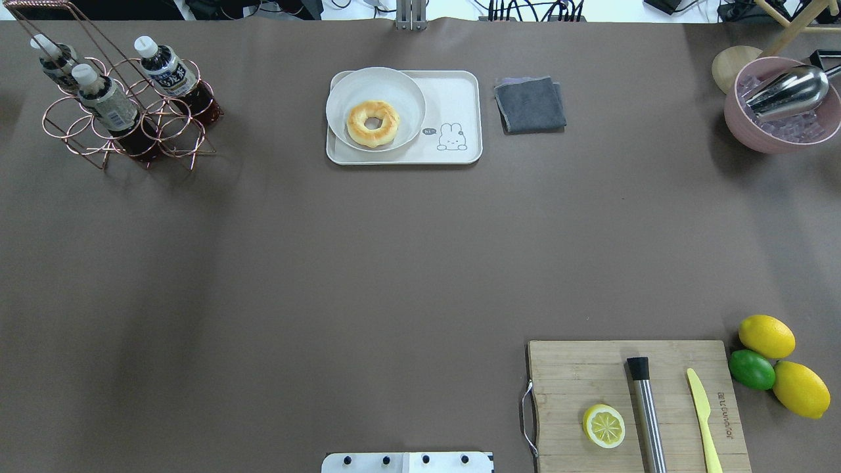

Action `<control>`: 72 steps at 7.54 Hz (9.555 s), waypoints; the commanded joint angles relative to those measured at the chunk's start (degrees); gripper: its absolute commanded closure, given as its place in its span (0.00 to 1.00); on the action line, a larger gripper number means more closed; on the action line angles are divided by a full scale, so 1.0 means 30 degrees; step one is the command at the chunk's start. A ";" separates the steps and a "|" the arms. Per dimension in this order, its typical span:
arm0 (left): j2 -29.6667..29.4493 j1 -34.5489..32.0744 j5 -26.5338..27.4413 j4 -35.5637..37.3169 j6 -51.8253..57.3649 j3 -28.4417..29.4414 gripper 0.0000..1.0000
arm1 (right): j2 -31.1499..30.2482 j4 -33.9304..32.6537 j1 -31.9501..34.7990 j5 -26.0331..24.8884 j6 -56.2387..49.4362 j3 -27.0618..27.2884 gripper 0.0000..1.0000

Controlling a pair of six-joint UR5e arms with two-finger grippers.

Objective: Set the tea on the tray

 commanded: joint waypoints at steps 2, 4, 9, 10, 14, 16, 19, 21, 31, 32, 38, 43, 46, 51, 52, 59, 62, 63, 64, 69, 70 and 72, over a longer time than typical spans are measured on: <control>0.0038 0.0001 0.0001 -0.0747 -0.0029 0.0003 0.02 | 0.0066 0.0056 0.0007 -0.0002 0.0116 -0.0032 0.00; 0.0009 0.0001 0.0001 -0.0719 -0.0030 0.0003 0.02 | 0.0095 0.0056 0.0007 -0.0002 0.0117 -0.0032 0.00; 0.0067 0.0001 0.0001 -0.0690 -0.0030 0.0032 0.02 | 0.0183 0.0056 0.0007 -0.0002 0.0146 -0.0032 0.00; 0.0067 0.0001 0.0001 -0.0689 -0.0030 0.0032 0.02 | 0.0183 0.0056 0.0007 -0.0002 0.0117 -0.0032 0.00; 0.0067 0.0001 0.0001 -0.0719 -0.0059 0.0032 0.02 | 0.0242 0.0085 0.0007 -0.0002 0.0117 -0.0031 0.00; 0.0009 0.0001 0.0001 -0.0719 -0.0059 0.0032 0.02 | 0.0242 0.0085 0.0007 -0.0002 0.0117 -0.0032 0.00; -0.0138 0.0292 0.0176 -0.0689 -0.0175 0.0003 0.02 | 0.0330 0.0085 0.0007 0.0028 0.0146 -0.0002 0.00; -0.0080 0.0733 0.0002 -0.0689 -0.0205 -0.0055 0.02 | 0.0533 0.0085 0.0007 0.0028 0.0146 -0.0061 0.00; -0.0109 0.2566 0.0293 -0.0689 -0.2617 -0.2245 0.02 | 0.0828 0.0085 0.0242 0.0086 0.0790 -0.0003 0.00; -0.0022 0.3913 0.0294 -0.0718 -0.4000 -0.3790 0.02 | 0.0857 0.0085 0.0242 0.0086 0.0820 -0.0002 0.00; -0.3915 0.6649 0.1465 -0.1594 -0.9449 -0.4949 0.02 | 0.1264 0.0056 0.0212 -0.0002 0.0907 -0.0497 0.00; -0.5466 0.9698 0.5039 -0.3267 -1.2042 -0.3284 0.02 | 0.1209 0.0056 0.0242 -0.0002 0.0966 -0.0647 0.00; -0.5850 0.9582 0.6358 -0.3355 -0.9318 -0.2226 0.02 | 0.1092 0.0056 0.0241 -0.0002 0.0966 -0.0647 0.00; -0.6172 0.9201 0.6358 -0.4576 -0.9405 -0.0650 0.03 | 0.1150 0.0056 0.0242 -0.0002 0.0966 -0.0647 0.00; -0.6521 0.9113 0.6329 -0.5398 -0.9463 0.0171 0.03 | 0.1208 0.0056 0.0213 -0.0002 0.0966 -0.0647 0.00; -0.7345 0.9083 0.6270 -0.5465 -0.9903 0.1058 0.43 | 0.1209 0.0056 0.0242 -0.0002 0.0966 -0.0647 0.00; -0.7257 0.9083 0.6241 -0.5494 -0.9815 0.1087 0.43 | 0.1209 0.0056 0.0242 -0.0002 0.0966 -0.0676 0.00; -0.7228 0.9083 0.6241 -0.5494 -0.9844 0.1058 0.43 | 0.1209 0.0056 0.0242 -0.0002 0.0966 -0.0647 0.00; -0.7199 0.9083 0.6241 -0.5494 -0.9815 0.1087 0.43 | 0.1209 0.0056 0.0242 -0.0002 0.0966 -0.0647 0.00; -0.7081 0.9112 0.6241 -0.5786 -0.9931 0.1175 0.70 | 0.1209 0.0056 0.0241 -0.0002 0.0966 -0.0676 0.00; -0.7081 0.9112 0.6241 -0.5787 -0.9961 0.1175 1.00 | 0.1209 0.0056 0.0242 -0.0002 0.0966 -0.0676 0.00; -0.7314 0.9054 0.6183 -0.5729 -0.9844 0.1204 1.00 | 0.1238 0.0056 0.0241 -0.0002 0.0966 -0.0676 0.00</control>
